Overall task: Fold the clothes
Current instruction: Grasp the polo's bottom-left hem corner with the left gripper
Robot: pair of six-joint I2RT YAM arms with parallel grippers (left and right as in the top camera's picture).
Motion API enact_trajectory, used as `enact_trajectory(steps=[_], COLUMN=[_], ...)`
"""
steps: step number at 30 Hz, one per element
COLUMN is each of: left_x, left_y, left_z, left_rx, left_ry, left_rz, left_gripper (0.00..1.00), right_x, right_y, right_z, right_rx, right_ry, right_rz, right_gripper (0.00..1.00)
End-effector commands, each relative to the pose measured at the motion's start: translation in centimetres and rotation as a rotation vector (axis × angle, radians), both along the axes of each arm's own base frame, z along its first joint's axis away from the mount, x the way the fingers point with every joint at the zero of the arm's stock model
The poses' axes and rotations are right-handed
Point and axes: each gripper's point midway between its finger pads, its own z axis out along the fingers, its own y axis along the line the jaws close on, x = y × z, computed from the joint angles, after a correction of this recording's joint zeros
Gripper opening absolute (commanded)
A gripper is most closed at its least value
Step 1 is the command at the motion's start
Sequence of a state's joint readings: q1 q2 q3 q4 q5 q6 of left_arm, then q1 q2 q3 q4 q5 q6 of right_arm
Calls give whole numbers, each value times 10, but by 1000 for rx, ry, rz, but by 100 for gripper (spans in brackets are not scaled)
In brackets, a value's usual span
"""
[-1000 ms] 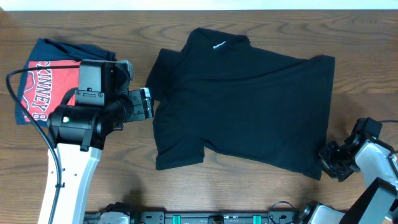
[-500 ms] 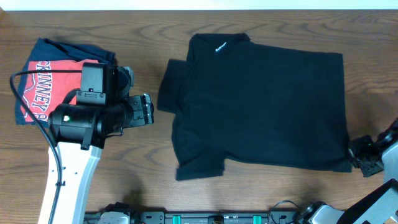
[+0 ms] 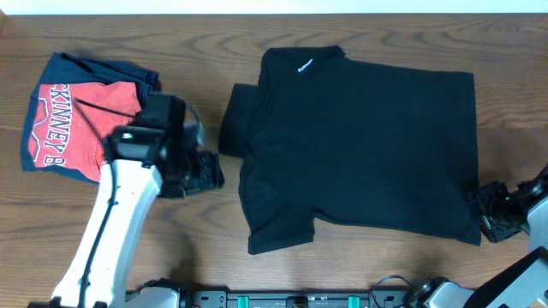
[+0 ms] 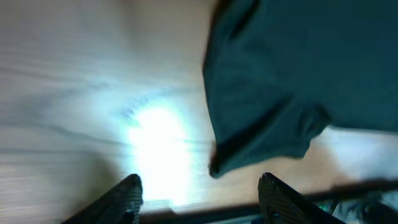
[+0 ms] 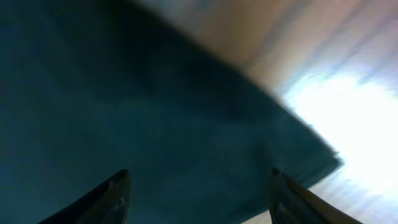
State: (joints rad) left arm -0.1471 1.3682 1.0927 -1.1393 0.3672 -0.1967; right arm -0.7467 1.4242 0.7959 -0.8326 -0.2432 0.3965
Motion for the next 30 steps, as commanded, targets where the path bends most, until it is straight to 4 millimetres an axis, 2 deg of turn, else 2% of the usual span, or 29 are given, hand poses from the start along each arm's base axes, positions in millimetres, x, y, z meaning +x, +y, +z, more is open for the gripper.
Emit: enact_trajectory(steps=[1,4,8,12,15,25,27,30], left_x=[-27,-49,-67,-78,-82,-87,-91,-92], left_y=[-31,-47,-65,-60,-60,-79,-80,-79], left_z=[-17,-41,-66,-89,-99,-125,-130,-131], left_rx=[-136,-126,-92,47,99,86,83,85], left_ry=[65,94,76,67,62,136,165,178], left_rz=[-127,-227,-347,-378,-400,-400,-396,-390], left_gripper=[58,57,57,58,59,58,49,29], right_x=[11,7,3,1,-1,-2,-3,-6], right_y=[12,16,20,21,23,24,24,22], right_z=[18,22,22,22,22,22,21,20], right_rx=[36,30,42,49,57,60,59,47], right_ry=[-106,-106,-92,-86,-78,-74,-71,-54], right_rz=[67,92,98,101,101,101,100,98], right_gripper=[68,68,70,70,71,71,71,72])
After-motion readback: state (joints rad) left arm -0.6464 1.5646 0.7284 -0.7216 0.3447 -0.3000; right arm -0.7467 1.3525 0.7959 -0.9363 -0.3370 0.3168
